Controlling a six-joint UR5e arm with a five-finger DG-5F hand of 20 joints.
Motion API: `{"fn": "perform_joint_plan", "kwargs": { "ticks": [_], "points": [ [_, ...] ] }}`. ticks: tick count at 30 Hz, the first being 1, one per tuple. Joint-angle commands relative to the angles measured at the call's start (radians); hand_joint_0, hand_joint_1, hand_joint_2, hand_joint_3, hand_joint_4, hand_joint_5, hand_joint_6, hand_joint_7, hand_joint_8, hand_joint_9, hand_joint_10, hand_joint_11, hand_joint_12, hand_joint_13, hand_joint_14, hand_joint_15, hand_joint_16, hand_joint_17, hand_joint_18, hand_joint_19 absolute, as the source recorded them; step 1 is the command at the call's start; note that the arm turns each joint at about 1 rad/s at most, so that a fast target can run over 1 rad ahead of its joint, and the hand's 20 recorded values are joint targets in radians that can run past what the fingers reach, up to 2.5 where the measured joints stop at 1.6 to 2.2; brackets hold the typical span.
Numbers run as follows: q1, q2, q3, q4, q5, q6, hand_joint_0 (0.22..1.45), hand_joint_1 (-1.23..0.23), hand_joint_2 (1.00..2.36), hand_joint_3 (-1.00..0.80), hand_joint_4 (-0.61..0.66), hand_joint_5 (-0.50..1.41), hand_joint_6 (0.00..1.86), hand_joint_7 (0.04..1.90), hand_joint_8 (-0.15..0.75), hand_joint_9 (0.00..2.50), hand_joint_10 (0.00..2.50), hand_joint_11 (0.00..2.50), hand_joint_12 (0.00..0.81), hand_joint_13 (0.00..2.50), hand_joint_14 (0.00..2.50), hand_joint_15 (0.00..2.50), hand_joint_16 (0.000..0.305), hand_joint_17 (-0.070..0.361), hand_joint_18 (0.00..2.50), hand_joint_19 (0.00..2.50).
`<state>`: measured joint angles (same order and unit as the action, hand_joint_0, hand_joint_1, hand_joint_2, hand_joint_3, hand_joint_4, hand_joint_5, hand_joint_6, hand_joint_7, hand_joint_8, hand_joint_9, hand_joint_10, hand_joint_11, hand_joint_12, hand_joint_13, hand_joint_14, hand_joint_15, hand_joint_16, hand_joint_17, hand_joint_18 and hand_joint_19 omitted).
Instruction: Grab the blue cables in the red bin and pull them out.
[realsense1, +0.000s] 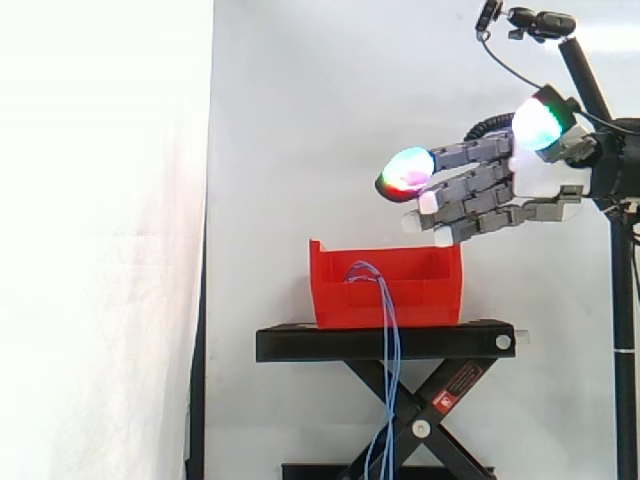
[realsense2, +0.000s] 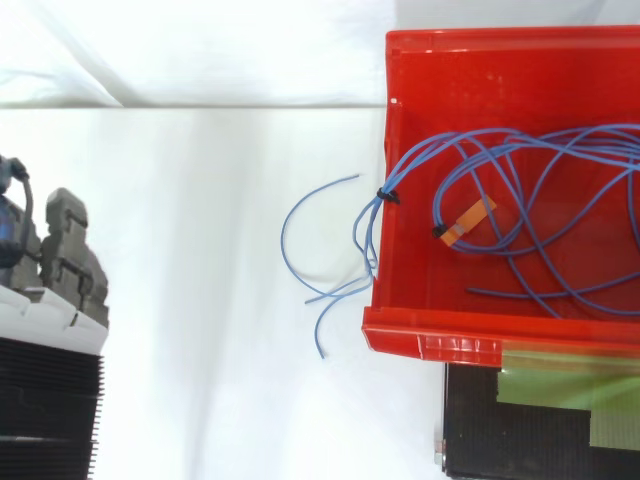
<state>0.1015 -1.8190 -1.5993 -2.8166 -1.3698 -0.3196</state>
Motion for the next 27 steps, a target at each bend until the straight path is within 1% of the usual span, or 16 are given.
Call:
{"fn": "perform_joint_plan", "kwargs": {
  "ticks": [1,2,3,5,6,8,10,11,12,13,16,18,20,21,22,27],
  "points": [
    [-0.002,0.0,0.001,0.029,0.014,-0.508,0.69,-0.99,1.0,-1.0,0.23,0.64,0.01,0.53,0.248,0.58,0.02,0.44,0.343,0.32,0.01,0.25,0.049,0.111,0.33,0.5],
    [-0.002,0.0,0.001,0.029,0.014,-0.508,0.69,-1.0,1.0,-1.0,0.23,0.64,0.01,0.53,0.25,0.59,0.02,0.44,0.343,0.33,0.01,0.25,0.049,0.111,0.33,0.5],
    [-0.002,0.0,0.001,0.028,0.014,-0.583,0.69,-1.01,1.0,-1.0,0.23,0.64,0.01,0.54,0.247,0.59,0.02,0.45,0.343,0.33,0.01,0.26,0.049,0.111,0.34,0.5],
    [-0.002,0.0,-0.001,0.029,0.012,-0.64,0.69,-1.02,1.0,-1.0,0.22,0.64,0.01,0.54,0.247,0.6,0.02,0.46,0.343,0.33,0.01,0.26,0.049,0.111,0.34,0.5],
    [0.0,0.001,0.001,0.032,0.011,-0.698,0.69,-1.02,1.0,-1.0,0.22,0.64,0.01,0.54,0.248,0.61,0.02,0.48,0.341,0.34,0.01,0.26,0.049,0.11,0.36,0.5],
    [0.001,0.001,0.004,0.034,0.011,-0.776,0.69,-1.02,1.0,-1.0,0.23,0.64,0.01,0.54,0.249,0.62,0.02,0.49,0.344,0.35,0.01,0.28,0.049,0.11,0.36,0.51],
    [0.001,0.0,0.007,0.034,0.001,-0.928,0.69,-1.02,1.0,-1.0,0.22,0.64,0.01,0.53,0.249,0.62,0.02,0.48,0.344,0.36,0.01,0.28,0.049,0.11,0.37,0.51],
    [0.003,0.0,0.007,0.042,-0.009,-1.022,0.69,-1.01,1.0,-1.0,0.22,0.63,0.01,0.52,0.248,0.62,0.02,0.48,0.343,0.36,0.01,0.28,0.049,0.11,0.37,0.52],
    [0.004,0.0,0.007,0.048,-0.018,-1.075,0.69,-1.01,1.0,-1.0,0.23,0.63,0.01,0.52,0.248,0.62,0.02,0.49,0.345,0.36,0.01,0.28,0.049,0.11,0.37,0.52],
    [0.009,-0.002,0.007,0.069,-0.051,-1.194,0.69,-1.0,1.0,-1.0,0.22,0.63,0.01,0.52,0.248,0.62,0.02,0.49,0.345,0.36,0.01,0.29,0.049,0.11,0.37,0.52],
    [0.014,-0.002,0.007,0.101,-0.091,-1.313,0.69,-1.0,1.0,-1.0,0.22,0.63,0.01,0.52,0.248,0.63,0.02,0.49,0.345,0.37,0.01,0.28,0.049,0.111,0.38,0.52],
    [0.021,-0.002,0.007,0.137,-0.134,-1.436,0.69,-0.99,1.0,-1.0,0.22,0.63,0.01,0.52,0.246,0.63,0.02,0.49,0.344,0.37,0.01,0.29,0.049,0.111,0.38,0.52],
    [0.03,-0.003,0.007,0.157,-0.153,-1.514,0.69,-0.99,1.0,-1.0,0.22,0.63,0.01,0.52,0.248,0.63,0.02,0.5,0.345,0.37,0.01,0.29,0.049,0.11,0.38,0.52],
    [0.032,-0.008,0.007,0.16,-0.157,-1.534,0.69,-0.99,1.0,-1.0,0.22,0.63,0.01,0.52,0.248,0.63,0.02,0.5,0.344,0.37,0.01,0.29,0.049,0.11,0.38,0.53],
    [0.04,-0.02,0.009,0.163,-0.158,-1.582,0.69,-0.99,1.0,-1.0,0.22,0.63,0.01,0.52,0.247,0.63,0.02,0.49,0.344,0.37,0.01,0.29,0.049,0.11,0.38,0.53],
    [0.063,-0.071,0.007,0.174,-0.157,-1.605,0.7,-0.99,1.0,-1.0,0.23,0.63,0.01,0.52,0.247,0.64,0.02,0.49,0.345,0.38,0.01,0.29,0.049,0.11,0.39,0.52]
  ]
}}
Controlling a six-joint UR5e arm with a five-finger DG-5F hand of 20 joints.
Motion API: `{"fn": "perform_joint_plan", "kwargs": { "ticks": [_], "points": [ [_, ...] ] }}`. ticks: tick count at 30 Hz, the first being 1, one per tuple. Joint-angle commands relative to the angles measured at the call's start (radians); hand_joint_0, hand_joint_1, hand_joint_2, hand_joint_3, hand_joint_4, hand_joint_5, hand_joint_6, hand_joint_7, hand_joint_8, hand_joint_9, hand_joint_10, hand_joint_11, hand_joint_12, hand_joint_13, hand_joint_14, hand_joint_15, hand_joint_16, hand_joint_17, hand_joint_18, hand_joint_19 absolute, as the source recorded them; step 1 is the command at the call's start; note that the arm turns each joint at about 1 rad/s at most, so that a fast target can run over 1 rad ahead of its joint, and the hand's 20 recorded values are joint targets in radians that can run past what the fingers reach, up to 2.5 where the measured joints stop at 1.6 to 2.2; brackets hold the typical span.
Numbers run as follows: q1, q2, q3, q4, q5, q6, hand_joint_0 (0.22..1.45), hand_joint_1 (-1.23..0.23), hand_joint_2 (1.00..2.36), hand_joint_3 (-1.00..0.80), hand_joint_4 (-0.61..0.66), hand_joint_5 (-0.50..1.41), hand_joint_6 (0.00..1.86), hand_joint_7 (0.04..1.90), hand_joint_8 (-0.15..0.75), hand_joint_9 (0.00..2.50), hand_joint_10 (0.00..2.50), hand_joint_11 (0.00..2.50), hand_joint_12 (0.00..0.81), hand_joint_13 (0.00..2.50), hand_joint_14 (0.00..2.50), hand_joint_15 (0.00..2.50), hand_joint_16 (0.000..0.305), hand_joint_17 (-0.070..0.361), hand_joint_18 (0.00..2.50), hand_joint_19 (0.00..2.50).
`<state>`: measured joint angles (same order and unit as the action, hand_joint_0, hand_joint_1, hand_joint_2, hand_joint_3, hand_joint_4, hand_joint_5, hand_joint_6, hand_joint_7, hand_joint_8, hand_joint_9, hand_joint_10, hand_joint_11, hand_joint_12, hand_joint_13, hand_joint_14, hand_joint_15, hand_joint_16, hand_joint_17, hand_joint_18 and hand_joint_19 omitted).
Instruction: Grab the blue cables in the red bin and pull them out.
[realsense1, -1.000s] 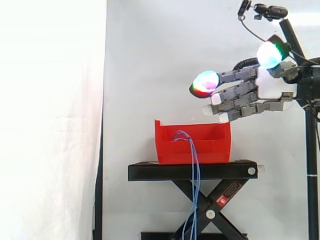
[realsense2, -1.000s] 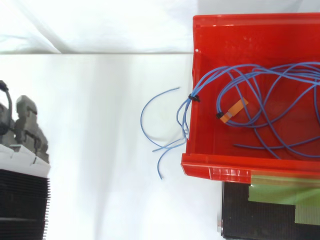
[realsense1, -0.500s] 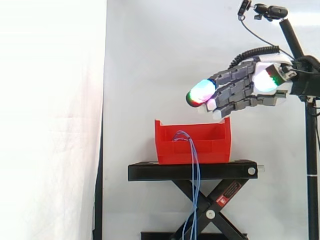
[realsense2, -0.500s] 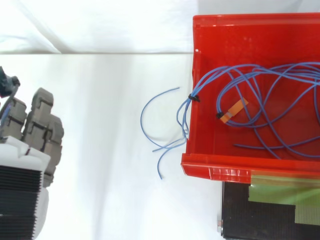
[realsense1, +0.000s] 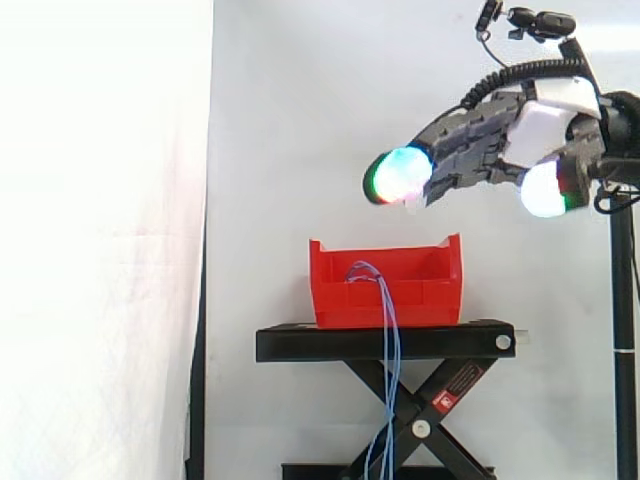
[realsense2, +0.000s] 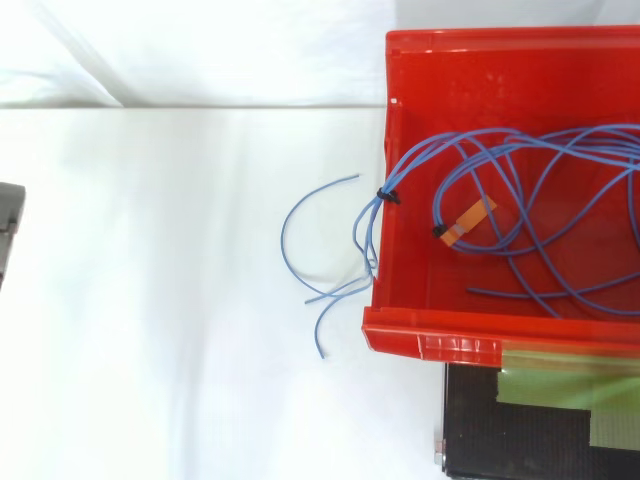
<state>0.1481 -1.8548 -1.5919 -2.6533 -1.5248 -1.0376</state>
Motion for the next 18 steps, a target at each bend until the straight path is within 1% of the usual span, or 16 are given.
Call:
{"fn": "perform_joint_plan", "kwargs": {
  "ticks": [1,2,4,7,10,11,13,14,16,18],
  "points": [
    [0.018,-0.041,0.0,0.012,-0.001,-0.887,0.7,-0.98,1.0,-1.0,0.22,0.64,0.01,0.52,0.247,0.64,0.02,0.49,0.343,0.38,0.01,0.3,0.049,0.109,0.39,0.52],
    [0.019,-0.047,0.0,0.013,-0.001,-0.887,0.7,-0.98,1.0,-1.0,0.23,0.64,0.01,0.53,0.246,0.64,0.02,0.49,0.343,0.38,0.01,0.29,0.049,0.109,0.39,0.53],
    [0.021,-0.09,0.0,0.018,-0.005,-0.887,0.71,-0.98,1.0,-1.0,0.23,0.64,0.01,0.53,0.247,0.64,0.02,0.5,0.342,0.38,0.01,0.29,0.048,0.109,0.39,0.53],
    [0.021,-0.115,0.0,0.029,-0.009,-0.89,0.71,-0.98,1.0,-1.0,0.22,0.65,0.01,0.54,0.246,0.65,0.02,0.5,0.341,0.39,0.01,0.29,0.048,0.108,0.4,0.52],
    [0.022,-0.115,0.0,0.023,-0.017,-0.905,0.71,-0.99,1.0,-1.0,0.18,0.64,0.01,0.53,0.243,0.64,0.02,0.49,0.34,0.39,0.01,0.3,0.048,0.108,0.4,0.52],
    [0.022,-0.115,0.0,0.01,-0.018,-0.928,0.71,-0.99,1.0,-1.0,0.18,0.63,0.01,0.54,0.241,0.64,0.02,0.49,0.34,0.39,0.01,0.29,0.048,0.108,0.4,0.52],
    [0.022,-0.115,0.0,-0.005,-0.02,-0.948,0.72,-1.0,1.0,-1.0,0.17,0.63,0.01,0.54,0.241,0.64,0.02,0.49,0.339,0.39,0.01,0.29,0.048,0.108,0.4,0.53],
    [0.022,-0.121,0.0,-0.024,-0.018,-0.973,0.71,-1.0,1.0,-1.0,0.16,0.63,0.01,0.53,0.239,0.63,0.02,0.49,0.339,0.38,0.01,0.3,0.048,0.107,0.4,0.53],
    [0.013,-0.129,0.0,-0.06,-0.018,-1.008,0.72,-1.0,1.0,-1.0,0.16,0.63,0.01,0.54,0.235,0.62,0.02,0.49,0.339,0.38,0.01,0.3,0.048,0.107,0.4,0.52],
    [0.01,-0.129,0.0,-0.074,-0.017,-1.025,0.72,-1.01,1.0,-1.0,0.13,0.61,0.01,0.55,0.229,0.61,0.02,0.48,0.336,0.38,0.01,0.3,0.047,0.107,0.39,0.53]
  ]
}}
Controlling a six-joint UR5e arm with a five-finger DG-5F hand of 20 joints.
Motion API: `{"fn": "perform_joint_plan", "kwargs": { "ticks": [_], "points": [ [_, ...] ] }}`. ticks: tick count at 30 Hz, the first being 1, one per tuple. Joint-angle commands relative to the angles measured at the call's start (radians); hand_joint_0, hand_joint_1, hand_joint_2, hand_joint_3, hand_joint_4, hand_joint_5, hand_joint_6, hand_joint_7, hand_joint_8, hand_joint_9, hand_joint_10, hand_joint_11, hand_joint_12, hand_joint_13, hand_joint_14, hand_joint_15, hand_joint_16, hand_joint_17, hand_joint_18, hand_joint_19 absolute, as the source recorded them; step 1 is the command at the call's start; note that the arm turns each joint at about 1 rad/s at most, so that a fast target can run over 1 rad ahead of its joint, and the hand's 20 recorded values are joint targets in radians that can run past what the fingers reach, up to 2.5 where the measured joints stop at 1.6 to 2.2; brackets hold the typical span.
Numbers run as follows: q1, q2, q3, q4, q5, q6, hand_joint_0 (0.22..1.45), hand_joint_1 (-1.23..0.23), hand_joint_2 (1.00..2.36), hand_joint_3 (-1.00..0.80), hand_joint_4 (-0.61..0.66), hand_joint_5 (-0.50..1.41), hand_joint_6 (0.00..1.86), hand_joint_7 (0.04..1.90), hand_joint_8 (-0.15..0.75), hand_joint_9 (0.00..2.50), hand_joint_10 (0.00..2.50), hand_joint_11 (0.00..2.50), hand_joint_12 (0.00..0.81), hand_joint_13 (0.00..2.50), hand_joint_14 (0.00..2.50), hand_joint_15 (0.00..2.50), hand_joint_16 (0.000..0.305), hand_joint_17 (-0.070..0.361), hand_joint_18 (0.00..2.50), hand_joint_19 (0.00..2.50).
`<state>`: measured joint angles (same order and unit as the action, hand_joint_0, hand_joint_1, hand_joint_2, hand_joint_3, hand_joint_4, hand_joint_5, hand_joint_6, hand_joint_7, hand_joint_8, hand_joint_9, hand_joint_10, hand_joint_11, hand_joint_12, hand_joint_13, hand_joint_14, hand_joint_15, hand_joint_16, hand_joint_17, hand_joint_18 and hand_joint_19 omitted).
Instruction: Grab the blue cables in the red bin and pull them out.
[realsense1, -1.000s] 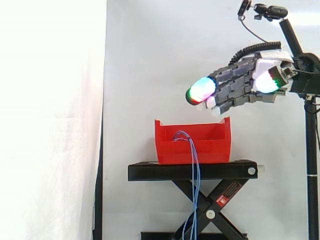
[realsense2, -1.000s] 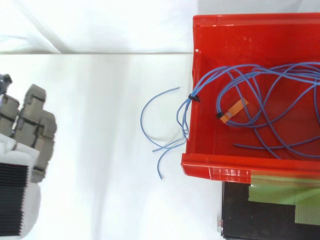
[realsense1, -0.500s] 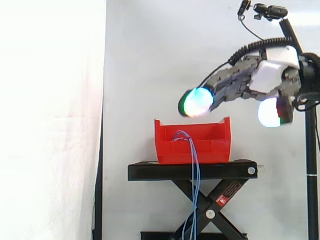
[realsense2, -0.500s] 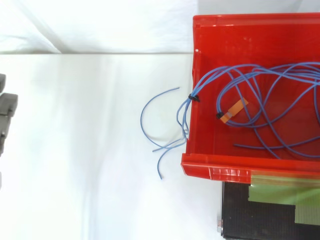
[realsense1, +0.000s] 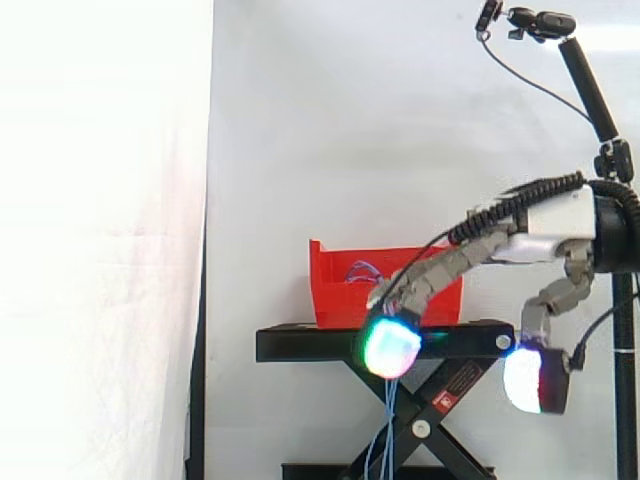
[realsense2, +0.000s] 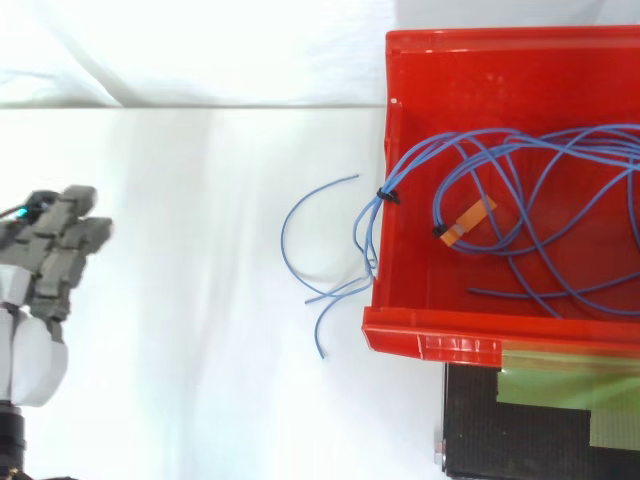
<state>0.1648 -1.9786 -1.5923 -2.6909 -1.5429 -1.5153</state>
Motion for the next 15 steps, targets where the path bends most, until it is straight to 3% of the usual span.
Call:
{"fn": "perform_joint_plan", "kwargs": {
  "ticks": [1,5,11,12,15],
  "points": [
    [-0.008,-0.005,0.0,-0.05,0.001,-0.558,0.72,-1.01,1.0,-1.0,0.12,0.61,0.01,0.56,0.229,0.6,0.02,0.48,0.335,0.38,0.01,0.3,0.047,0.107,0.39,0.53],
    [-0.019,-0.003,0.0,-0.115,0.003,-0.601,0.72,-1.01,1.0,-1.0,0.1,0.59,0.01,0.56,0.224,0.59,0.02,0.48,0.334,0.37,0.01,0.3,0.047,0.106,0.39,0.53],
    [-0.025,-0.003,0.005,-0.121,0.004,-0.621,0.72,-1.0,1.0,-1.0,0.1,0.59,0.01,0.56,0.223,0.59,0.02,0.49,0.335,0.37,0.01,0.3,0.047,0.106,0.39,0.54],
    [-0.027,-0.003,0.017,-0.129,0.003,-0.625,0.72,-1.0,1.0,-1.0,0.1,0.59,0.01,0.55,0.223,0.59,0.02,0.49,0.334,0.37,0.01,0.3,0.047,0.105,0.39,0.54],
    [-0.033,-0.003,0.092,-0.239,0.001,-0.659,0.72,-1.0,1.0,-1.0,0.1,0.59,0.01,0.56,0.223,0.59,0.02,0.49,0.333,0.37,0.01,0.3,0.047,0.105,0.39,0.54]
  ]
}}
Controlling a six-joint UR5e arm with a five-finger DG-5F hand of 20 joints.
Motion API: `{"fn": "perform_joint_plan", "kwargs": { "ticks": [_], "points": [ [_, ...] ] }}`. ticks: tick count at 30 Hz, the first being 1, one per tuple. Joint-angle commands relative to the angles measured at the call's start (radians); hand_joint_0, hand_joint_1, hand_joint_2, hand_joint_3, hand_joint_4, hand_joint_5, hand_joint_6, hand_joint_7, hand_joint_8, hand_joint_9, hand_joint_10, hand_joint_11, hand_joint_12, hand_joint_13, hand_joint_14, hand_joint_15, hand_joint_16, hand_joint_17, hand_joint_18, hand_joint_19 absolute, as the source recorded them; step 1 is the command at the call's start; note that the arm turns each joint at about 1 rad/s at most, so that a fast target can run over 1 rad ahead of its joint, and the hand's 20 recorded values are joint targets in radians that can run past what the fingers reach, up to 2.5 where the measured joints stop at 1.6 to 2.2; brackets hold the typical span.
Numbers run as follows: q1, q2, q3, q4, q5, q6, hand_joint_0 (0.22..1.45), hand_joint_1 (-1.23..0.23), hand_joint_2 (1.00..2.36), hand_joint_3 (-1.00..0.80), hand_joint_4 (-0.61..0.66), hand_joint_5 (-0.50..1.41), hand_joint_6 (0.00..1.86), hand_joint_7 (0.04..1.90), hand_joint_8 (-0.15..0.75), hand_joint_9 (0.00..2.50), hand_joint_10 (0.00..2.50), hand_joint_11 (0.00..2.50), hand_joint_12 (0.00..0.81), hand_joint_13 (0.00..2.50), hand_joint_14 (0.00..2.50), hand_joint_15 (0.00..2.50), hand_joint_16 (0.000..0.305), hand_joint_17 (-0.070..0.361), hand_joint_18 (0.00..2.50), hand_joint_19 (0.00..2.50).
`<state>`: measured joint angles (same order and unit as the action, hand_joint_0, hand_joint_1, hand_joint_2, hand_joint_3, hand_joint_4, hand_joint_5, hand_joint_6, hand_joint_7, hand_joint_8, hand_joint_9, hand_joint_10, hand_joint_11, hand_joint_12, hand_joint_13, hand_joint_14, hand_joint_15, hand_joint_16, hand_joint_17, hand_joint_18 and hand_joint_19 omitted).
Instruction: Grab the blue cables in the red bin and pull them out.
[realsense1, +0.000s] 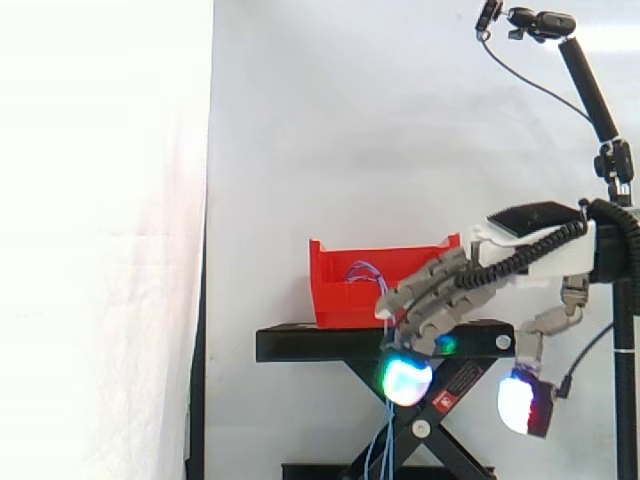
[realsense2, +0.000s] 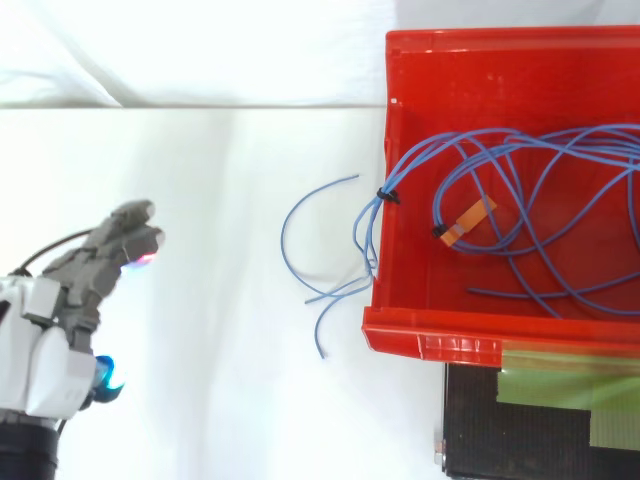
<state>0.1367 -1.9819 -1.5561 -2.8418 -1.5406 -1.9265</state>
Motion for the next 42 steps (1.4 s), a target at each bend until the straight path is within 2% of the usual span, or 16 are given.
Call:
{"fn": "perform_joint_plan", "kwargs": {
  "ticks": [1,5,7,11,21,26,28,29,34,42],
  "points": [
    [-0.008,0.0,0.088,-0.143,-0.003,-0.259,0.72,-1.0,1.0,-1.0,0.1,0.59,0.01,0.55,0.223,0.59,0.02,0.48,0.333,0.37,0.01,0.3,0.047,0.105,0.39,0.54],
    [-0.008,0.0,0.151,-0.243,-0.003,-0.272,0.72,-1.0,1.0,-1.0,0.1,0.59,0.01,0.55,0.222,0.58,0.02,0.49,0.332,0.37,0.01,0.3,0.046,0.105,0.39,0.54],
    [-0.005,0.0,0.203,-0.311,0.002,-0.274,0.72,-0.99,1.0,-1.0,0.1,0.59,0.01,0.55,0.222,0.58,0.02,0.49,0.333,0.37,0.01,0.3,0.046,0.105,0.39,0.53],
    [0.0,0.0,0.228,-0.347,0.002,-0.274,0.72,-0.99,1.0,-1.0,0.11,0.59,0.01,0.55,0.224,0.58,0.02,0.49,0.333,0.37,0.01,0.3,0.046,0.104,0.39,0.54],
    [-0.002,-0.005,0.22,-0.312,-0.003,-0.274,0.72,-0.99,1.0,-1.0,0.09,0.6,0.01,0.55,0.221,0.59,0.02,0.48,0.334,0.37,0.01,0.3,0.046,0.104,0.39,0.54],
    [-0.005,-0.057,0.22,-0.275,-0.007,-0.271,0.72,-0.99,1.0,-1.0,0.07,0.6,0.01,0.55,0.223,0.59,0.02,0.48,0.332,0.37,0.01,0.3,0.046,0.104,0.39,0.54],
    [-0.006,-0.066,0.22,-0.261,-0.015,-0.268,0.72,-0.99,1.0,-1.0,0.07,0.6,0.01,0.55,0.221,0.59,0.02,0.48,0.331,0.37,0.01,0.3,0.046,0.104,0.39,0.54],
    [-0.008,-0.086,0.22,-0.245,-0.024,-0.266,0.72,-0.99,1.0,-1.0,0.07,0.6,0.01,0.55,0.22,0.59,0.02,0.49,0.33,0.37,0.01,0.3,0.046,0.104,0.39,0.55],
    [-0.008,-0.087,0.22,-0.208,-0.041,-0.251,0.72,-0.99,1.0,-1.0,0.08,0.6,0.01,0.55,0.217,0.58,0.02,0.48,0.329,0.37,0.01,0.31,0.046,0.103,0.39,0.55],
    [-0.008,-0.087,0.22,-0.197,-0.042,-0.233,0.73,-0.99,1.0,-1.0,0.07,0.6,0.01,0.55,0.218,0.59,0.02,0.48,0.328,0.37,0.01,0.31,0.046,0.103,0.39,0.55]
  ]
}}
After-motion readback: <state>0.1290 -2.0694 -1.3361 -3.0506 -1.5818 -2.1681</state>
